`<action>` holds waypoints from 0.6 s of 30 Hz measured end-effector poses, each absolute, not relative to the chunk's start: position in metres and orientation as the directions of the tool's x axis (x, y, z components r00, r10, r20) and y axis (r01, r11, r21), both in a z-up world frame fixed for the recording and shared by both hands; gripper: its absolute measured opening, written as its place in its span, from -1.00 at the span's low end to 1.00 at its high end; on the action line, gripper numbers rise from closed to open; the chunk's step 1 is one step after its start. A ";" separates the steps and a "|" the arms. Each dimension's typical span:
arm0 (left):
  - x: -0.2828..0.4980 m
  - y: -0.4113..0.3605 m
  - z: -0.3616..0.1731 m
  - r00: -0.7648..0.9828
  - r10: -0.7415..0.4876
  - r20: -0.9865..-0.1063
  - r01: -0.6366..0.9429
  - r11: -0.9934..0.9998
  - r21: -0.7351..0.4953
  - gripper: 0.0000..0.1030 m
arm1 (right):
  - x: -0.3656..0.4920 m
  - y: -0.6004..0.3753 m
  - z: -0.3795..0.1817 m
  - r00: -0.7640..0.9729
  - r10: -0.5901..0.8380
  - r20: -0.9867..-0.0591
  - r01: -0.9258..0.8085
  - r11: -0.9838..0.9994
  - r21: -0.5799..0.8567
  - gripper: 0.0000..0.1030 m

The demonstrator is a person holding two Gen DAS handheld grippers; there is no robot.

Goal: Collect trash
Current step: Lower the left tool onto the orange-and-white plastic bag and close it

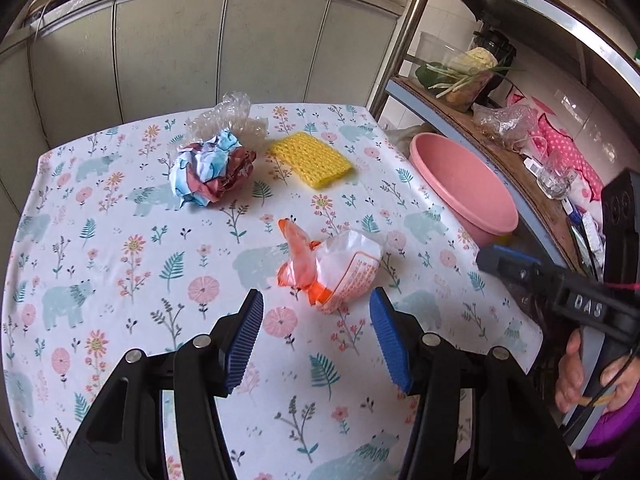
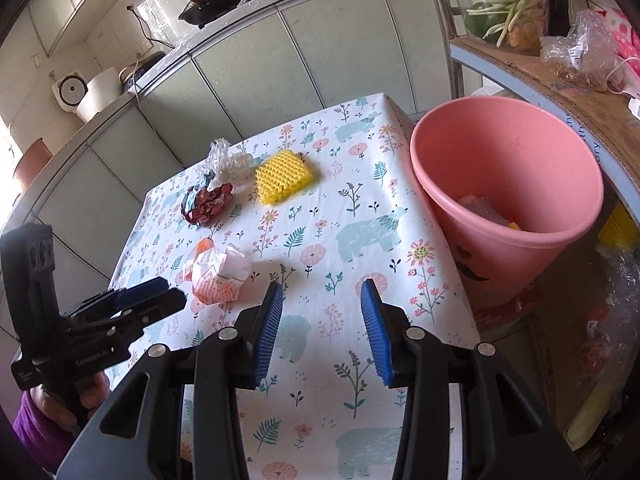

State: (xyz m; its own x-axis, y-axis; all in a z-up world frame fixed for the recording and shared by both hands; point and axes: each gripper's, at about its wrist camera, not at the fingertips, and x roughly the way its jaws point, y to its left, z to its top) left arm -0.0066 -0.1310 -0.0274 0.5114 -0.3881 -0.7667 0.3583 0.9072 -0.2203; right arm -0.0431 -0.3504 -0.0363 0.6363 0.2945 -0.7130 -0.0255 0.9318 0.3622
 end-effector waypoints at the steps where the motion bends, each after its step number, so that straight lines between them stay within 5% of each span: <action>1: -0.003 -0.133 -0.028 0.513 -0.388 -0.766 0.352 0.909 -0.224 0.06 | -0.043 -0.350 -0.037 0.635 0.295 -0.714 -0.026 0.932 0.362 -0.19; 13: 0.020 -0.156 -0.043 0.491 -0.381 -0.784 0.373 0.905 -0.207 0.09 | -0.035 -0.349 -0.045 0.613 0.291 -0.734 -0.022 0.935 0.353 -0.19; 18: 0.021 -0.155 -0.044 0.502 -0.415 -0.758 0.387 0.892 -0.232 -0.16 | -0.030 -0.345 -0.047 0.603 0.290 -0.743 -0.025 0.938 0.346 -0.19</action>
State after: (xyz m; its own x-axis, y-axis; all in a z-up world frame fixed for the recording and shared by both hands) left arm 0.0211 -0.1551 -0.0437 0.5025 -0.4153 -0.7583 0.3871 0.8923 -0.2321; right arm -0.0298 -0.3450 -0.0471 0.6033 0.2903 -0.7428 -0.0247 0.9377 0.3464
